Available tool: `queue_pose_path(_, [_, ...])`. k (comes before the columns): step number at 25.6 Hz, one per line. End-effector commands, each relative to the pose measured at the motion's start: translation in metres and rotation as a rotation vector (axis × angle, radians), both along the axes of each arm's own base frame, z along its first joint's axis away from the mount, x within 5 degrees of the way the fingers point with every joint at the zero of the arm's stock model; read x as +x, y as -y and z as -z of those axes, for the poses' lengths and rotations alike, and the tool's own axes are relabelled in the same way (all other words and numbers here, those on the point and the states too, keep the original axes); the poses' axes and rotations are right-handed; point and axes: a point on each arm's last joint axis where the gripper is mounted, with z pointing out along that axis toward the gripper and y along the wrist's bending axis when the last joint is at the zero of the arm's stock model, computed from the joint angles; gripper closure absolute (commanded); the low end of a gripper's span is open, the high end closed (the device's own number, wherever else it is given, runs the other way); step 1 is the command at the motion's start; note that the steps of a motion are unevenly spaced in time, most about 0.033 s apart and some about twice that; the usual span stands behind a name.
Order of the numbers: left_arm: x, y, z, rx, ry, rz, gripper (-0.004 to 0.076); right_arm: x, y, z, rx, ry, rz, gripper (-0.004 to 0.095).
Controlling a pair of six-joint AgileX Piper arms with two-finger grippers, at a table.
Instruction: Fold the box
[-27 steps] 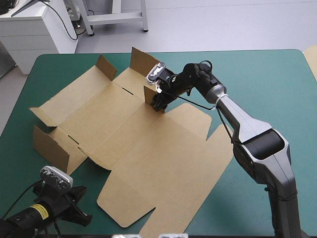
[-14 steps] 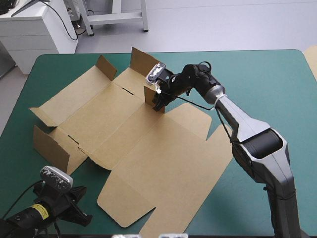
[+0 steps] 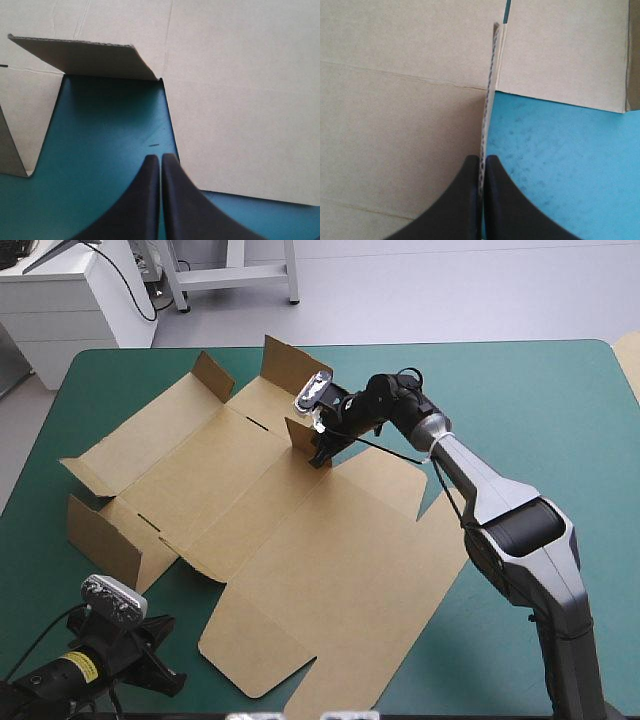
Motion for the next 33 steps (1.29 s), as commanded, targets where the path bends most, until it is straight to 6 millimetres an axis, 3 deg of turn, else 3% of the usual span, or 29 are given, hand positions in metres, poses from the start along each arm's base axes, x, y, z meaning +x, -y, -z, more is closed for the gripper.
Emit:
queue_pose_path(1, [0.004, 0.003, -0.013, -0.053, 0.063, -0.006, 0.0731, -0.01, 0.003, -0.042, 0.004, 0.127, -0.079, 0.0929])
queue_pose_path(9, [0.004, 0.003, -0.013, -0.053, 0.063, -0.006, 0.0731, -0.018, 0.012, -0.038, -0.165, 0.116, -0.23, 0.0929])
queue_pose_path(16, [0.004, 0.003, -0.013, -0.053, 0.063, -0.006, 0.0731, -0.028, 0.017, -0.055, -0.238, 0.087, -0.34, 0.0929])
queue_pose_path(21, [0.004, 0.003, -0.013, -0.053, 0.063, -0.006, 0.0731, -0.032, 0.017, -0.068, -0.206, 0.115, -0.363, 0.0929])
queue_pose_path(33, [0.004, 0.003, -0.013, -0.053, 0.063, -0.006, 0.0731, -0.037, 0.01, -0.072, -0.163, 0.202, -0.53, 0.0929])
